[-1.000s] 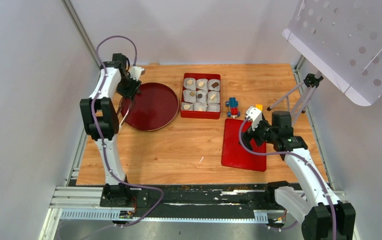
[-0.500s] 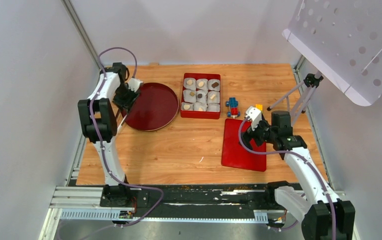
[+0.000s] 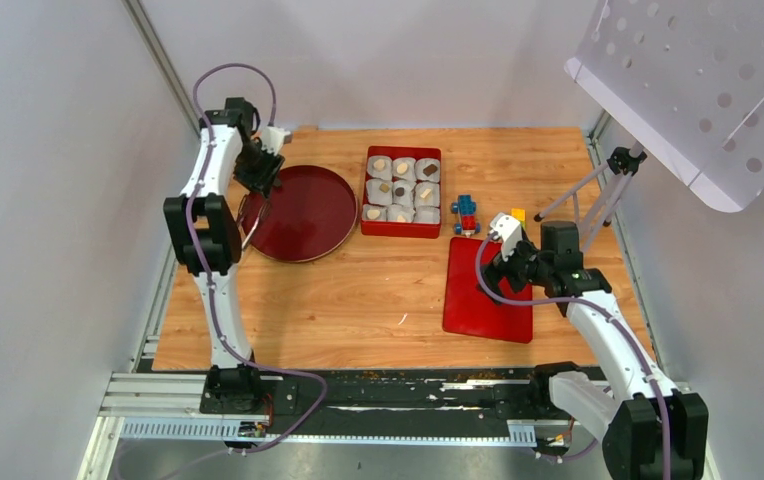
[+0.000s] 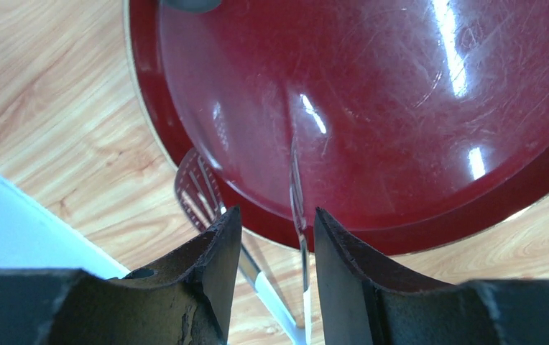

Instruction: Pack the chocolate

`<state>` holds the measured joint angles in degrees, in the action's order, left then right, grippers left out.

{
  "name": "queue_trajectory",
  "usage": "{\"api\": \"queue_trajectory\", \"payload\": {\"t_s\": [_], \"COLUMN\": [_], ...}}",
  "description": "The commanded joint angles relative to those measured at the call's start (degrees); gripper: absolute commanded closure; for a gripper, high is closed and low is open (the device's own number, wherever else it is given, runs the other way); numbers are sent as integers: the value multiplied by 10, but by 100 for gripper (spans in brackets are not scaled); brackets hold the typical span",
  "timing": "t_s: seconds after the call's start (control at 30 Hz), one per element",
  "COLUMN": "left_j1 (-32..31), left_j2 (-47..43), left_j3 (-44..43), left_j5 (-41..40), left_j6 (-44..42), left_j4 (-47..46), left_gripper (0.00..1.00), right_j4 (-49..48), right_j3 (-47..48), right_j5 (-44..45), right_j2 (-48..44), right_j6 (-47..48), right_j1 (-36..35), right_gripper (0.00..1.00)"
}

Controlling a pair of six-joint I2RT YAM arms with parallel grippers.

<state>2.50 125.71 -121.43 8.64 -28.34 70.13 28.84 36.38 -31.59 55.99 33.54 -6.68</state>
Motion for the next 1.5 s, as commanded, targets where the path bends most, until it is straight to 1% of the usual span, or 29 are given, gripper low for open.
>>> {"api": "queue_trajectory", "payload": {"t_s": [0.0,0.27,0.4,0.43,0.47,0.67,0.73,0.77,0.93,1.17,1.37,1.47], "left_j1": [-15,-19,-19,-19,-19,-19,-19,-19,-19,-19,-64,-80], "left_j2": [33,83,87,83,82,75,68,64,32,-26,-58,-73], "left_j3": [-44,-83,-81,-80,-79,-79,-76,-73,-73,-95,-131,-131], "left_j5": [8,-47,-53,-50,-48,-40,-37,-37,-30,26,40,42], "left_j6": [21,46,58,58,57,46,43,41,32,-1,-21,-21], "left_j4": [46,96,95,92,89,92,93,93,91,115,152,159], "left_gripper": [50,49,51,53,57,90,98,100,100,100,100,100], "right_j4": [-13,-16,-19,-20,-20,-15,-14,-14,-12,-5,-17,-26], "right_j3": [4,0,3,3,4,7,8,8,18,72,128,152], "right_j5": [-5,-5,-5,-5,-6,-4,-3,-2,-5,-34,-50,-51], "right_j2": [-18,-18,-13,-13,-12,-9,-8,-8,-4,14,43,55], "right_j6": [-2,-2,-3,-3,-2,-1,-1,-2,-2,-10,-11,-9], "right_j1": [-2,-2,-2,-2,-2,-2,-2,-2,-2,-9,-47,-74], "right_gripper": [3,3,3,3,3,3,3,3,3,3,5,6]}}
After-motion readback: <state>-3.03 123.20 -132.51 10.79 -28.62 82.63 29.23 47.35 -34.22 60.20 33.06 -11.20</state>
